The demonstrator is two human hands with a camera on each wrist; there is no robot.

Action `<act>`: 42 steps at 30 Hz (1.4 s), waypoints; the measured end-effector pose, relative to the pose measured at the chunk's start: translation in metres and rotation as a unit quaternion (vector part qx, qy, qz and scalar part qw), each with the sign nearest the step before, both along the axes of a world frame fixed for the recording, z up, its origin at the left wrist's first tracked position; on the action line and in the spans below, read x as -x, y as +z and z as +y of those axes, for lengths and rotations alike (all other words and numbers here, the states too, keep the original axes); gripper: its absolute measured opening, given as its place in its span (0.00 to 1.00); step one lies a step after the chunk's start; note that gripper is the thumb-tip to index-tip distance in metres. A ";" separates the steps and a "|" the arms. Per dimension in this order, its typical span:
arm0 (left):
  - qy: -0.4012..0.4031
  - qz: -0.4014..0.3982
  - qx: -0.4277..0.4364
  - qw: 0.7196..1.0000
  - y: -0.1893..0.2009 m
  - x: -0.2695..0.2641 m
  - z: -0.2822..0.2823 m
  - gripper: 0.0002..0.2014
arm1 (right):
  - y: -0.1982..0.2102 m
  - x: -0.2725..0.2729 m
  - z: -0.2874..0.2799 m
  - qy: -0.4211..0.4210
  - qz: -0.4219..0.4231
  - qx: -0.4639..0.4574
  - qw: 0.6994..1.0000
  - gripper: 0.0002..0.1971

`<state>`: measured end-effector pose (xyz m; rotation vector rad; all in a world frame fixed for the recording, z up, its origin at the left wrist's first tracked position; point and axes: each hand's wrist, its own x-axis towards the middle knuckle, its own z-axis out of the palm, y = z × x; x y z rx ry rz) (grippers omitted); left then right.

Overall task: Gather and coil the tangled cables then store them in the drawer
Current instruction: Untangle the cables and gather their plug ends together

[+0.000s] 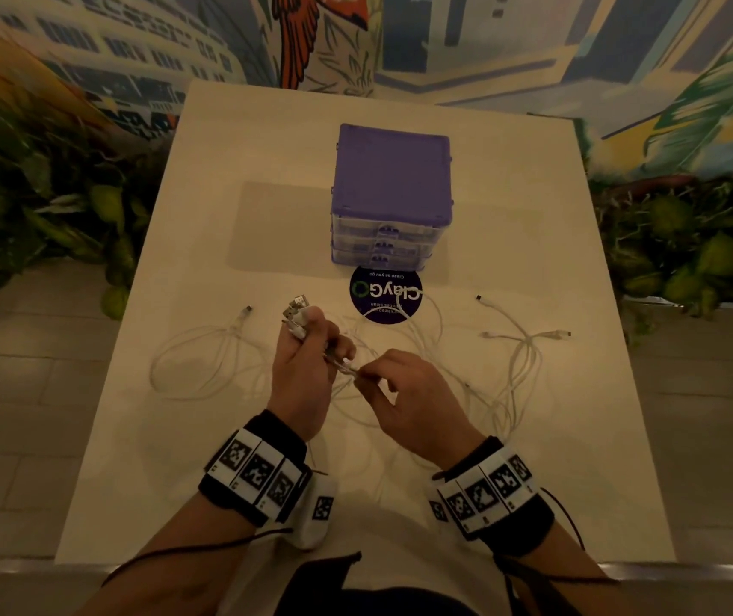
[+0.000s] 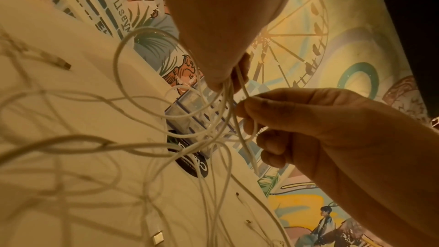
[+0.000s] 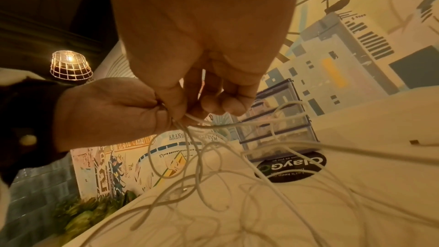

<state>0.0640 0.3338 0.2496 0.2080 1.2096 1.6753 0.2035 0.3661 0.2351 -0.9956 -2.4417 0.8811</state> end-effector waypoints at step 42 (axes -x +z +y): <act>0.130 -0.075 -0.013 0.989 0.035 0.045 0.002 0.14 | 0.114 -0.029 0.036 -0.017 -0.071 0.011 0.997 0.56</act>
